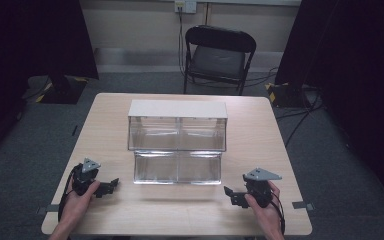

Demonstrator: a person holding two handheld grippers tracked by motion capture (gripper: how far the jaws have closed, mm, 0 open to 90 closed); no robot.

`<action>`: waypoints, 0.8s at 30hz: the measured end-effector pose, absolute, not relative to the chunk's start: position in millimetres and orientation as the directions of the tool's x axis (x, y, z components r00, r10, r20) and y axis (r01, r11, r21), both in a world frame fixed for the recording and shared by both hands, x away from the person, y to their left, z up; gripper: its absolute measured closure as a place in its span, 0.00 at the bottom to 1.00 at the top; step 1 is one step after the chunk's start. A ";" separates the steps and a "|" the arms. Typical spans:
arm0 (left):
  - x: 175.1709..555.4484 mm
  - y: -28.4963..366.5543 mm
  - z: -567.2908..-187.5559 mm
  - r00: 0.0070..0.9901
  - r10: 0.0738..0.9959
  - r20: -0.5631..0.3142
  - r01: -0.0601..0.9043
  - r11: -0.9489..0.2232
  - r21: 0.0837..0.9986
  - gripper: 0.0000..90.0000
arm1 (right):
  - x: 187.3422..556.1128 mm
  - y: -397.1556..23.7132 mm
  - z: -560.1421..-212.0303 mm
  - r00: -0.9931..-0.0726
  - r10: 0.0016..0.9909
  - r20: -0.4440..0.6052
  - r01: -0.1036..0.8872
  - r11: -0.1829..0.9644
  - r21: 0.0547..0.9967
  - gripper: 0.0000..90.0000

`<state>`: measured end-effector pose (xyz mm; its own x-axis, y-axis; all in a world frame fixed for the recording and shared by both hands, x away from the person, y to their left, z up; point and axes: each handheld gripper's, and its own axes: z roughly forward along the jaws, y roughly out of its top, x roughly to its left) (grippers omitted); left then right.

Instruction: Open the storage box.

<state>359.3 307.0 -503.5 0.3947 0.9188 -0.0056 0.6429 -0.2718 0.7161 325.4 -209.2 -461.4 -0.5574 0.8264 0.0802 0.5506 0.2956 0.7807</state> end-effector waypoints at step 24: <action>359.3 307.0 -503.5 0.395 0.919 -0.005 0.643 -0.272 0.716 0.00 | 329.2 -174.6 -461.8 -0.625 0.775 0.094 0.516 0.320 0.795 0.17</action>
